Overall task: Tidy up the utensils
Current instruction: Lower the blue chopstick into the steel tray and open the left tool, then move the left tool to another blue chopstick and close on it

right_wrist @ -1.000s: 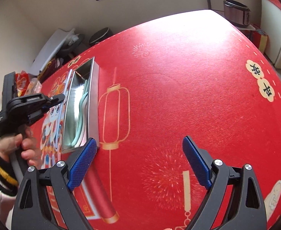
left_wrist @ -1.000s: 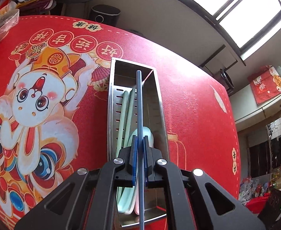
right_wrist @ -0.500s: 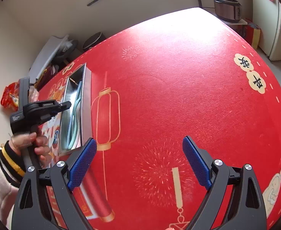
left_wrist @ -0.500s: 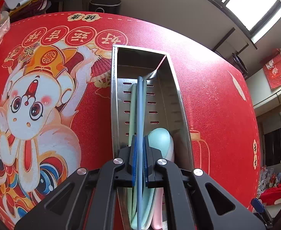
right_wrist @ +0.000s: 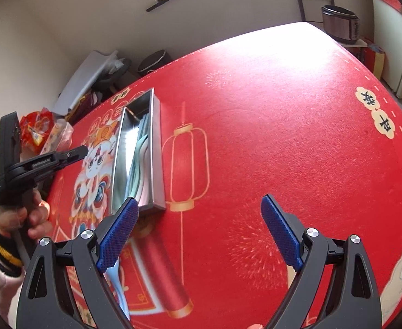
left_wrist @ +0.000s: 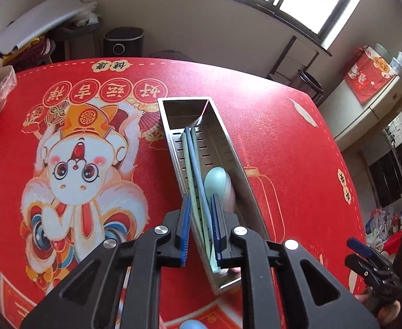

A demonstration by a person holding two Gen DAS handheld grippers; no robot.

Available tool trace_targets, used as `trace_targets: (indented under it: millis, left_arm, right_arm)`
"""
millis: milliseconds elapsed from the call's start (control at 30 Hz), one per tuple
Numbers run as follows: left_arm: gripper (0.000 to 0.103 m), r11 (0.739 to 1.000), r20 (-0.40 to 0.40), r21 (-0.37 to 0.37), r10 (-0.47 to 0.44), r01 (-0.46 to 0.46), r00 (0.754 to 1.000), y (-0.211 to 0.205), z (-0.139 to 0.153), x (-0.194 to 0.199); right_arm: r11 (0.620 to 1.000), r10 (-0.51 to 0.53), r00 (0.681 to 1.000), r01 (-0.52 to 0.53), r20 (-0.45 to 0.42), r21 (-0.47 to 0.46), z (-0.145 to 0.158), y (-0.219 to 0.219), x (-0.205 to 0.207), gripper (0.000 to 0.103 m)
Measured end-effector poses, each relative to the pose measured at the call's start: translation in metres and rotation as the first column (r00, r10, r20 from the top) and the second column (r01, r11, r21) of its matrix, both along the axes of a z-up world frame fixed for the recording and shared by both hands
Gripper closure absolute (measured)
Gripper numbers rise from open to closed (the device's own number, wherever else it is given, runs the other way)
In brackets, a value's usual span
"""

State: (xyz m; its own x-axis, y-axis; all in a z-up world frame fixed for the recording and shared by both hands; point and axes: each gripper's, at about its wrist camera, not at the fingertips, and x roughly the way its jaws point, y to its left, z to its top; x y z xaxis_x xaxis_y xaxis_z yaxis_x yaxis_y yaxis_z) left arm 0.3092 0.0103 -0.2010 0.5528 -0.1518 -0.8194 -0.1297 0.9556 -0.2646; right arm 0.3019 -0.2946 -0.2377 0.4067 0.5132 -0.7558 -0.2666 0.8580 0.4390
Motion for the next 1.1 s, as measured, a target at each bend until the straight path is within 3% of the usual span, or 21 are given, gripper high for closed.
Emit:
trace_targets:
  millis: [233,533,700,900,1100]
  left_arm:
    - [0.086,1.0,-0.01,0.026,0.014,-0.013,1.0,0.022,-0.001,-0.084]
    - [0.086,0.993,-0.121,0.007,0.117,-0.117,0.986,0.034,-0.051,-0.166]
    - [0.086,0.991,-0.154,-0.022,0.124,-0.129,0.98,0.018,-0.073,-0.186]
    - [0.086,0.995,-0.194,0.034,0.101,-0.096,0.976,0.003,-0.086,-0.187]
    - [0.086,0.997,-0.232,0.034,0.078,-0.072,0.97,-0.006,-0.093,-0.191]
  right_arm:
    - [0.992,0.125,0.992,-0.125,-0.026,-0.013,-0.009,0.038,-0.025,0.014]
    - [0.974,0.207,0.976,-0.212,-0.065,-0.079,-0.021,0.075,-0.049,0.014]
    - [0.964,0.229,0.969,-0.239,-0.093,-0.114,-0.029,0.087,-0.059,0.014]
    - [0.961,0.242,0.965,-0.253,-0.106,-0.111,-0.032,0.087,-0.065,0.014]
    - [0.964,0.23,0.968,-0.241,-0.102,-0.115,-0.031,0.078,-0.067,0.015]
